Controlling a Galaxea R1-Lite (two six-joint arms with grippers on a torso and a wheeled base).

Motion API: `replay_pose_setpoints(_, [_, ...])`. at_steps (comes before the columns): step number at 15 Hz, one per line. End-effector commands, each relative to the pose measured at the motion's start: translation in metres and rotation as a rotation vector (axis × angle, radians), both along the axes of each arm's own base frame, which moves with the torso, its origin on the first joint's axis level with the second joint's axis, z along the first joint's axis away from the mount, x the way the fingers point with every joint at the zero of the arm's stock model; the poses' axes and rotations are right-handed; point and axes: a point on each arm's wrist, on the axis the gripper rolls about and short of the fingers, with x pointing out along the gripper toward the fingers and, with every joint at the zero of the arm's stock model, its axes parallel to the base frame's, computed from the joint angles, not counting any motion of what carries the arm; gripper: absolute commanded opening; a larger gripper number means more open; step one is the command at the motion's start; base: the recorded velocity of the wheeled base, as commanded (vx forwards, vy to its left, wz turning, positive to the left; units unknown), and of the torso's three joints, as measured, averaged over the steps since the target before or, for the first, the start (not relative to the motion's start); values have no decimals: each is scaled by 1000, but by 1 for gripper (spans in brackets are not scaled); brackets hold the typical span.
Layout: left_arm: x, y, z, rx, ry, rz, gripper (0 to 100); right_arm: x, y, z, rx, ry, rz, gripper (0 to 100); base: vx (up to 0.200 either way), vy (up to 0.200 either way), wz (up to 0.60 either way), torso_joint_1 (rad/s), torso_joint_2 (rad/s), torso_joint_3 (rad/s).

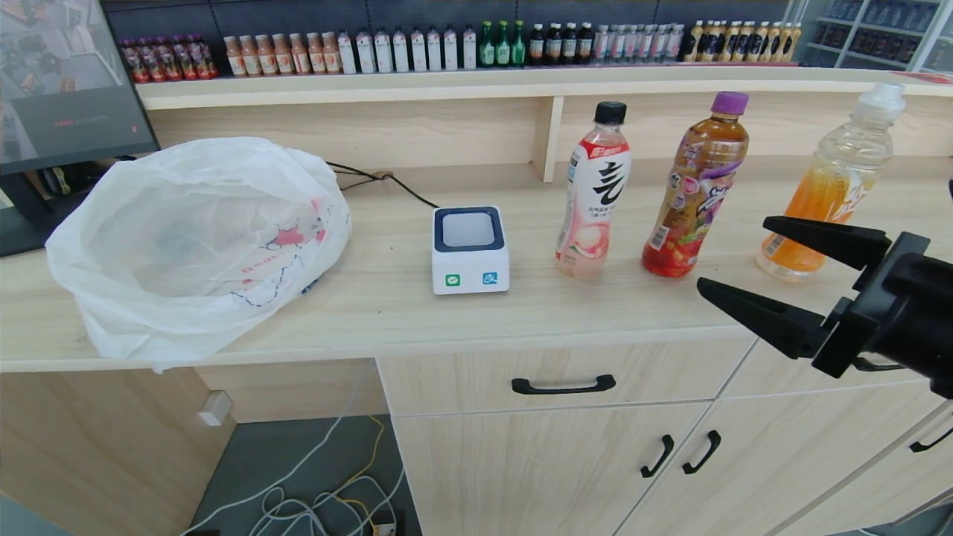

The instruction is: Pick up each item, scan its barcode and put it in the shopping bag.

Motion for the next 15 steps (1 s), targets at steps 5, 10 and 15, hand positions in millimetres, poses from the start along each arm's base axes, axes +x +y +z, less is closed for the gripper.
replay_pose_setpoints(5, [0,0,0,0,0,0,100,30,23,-6,-5,49,36,100,0,0,0,0,0,0])
replay_pose_setpoints(10, [0,0,0,0,0,-2,100,69,42,-13,101,-90,50,100,0,0,0,0,0,0])
replay_pose_setpoints(15, [0,0,0,0,0,2,100,70,55,-17,166,-145,27,100,0,0,0,0,0,0])
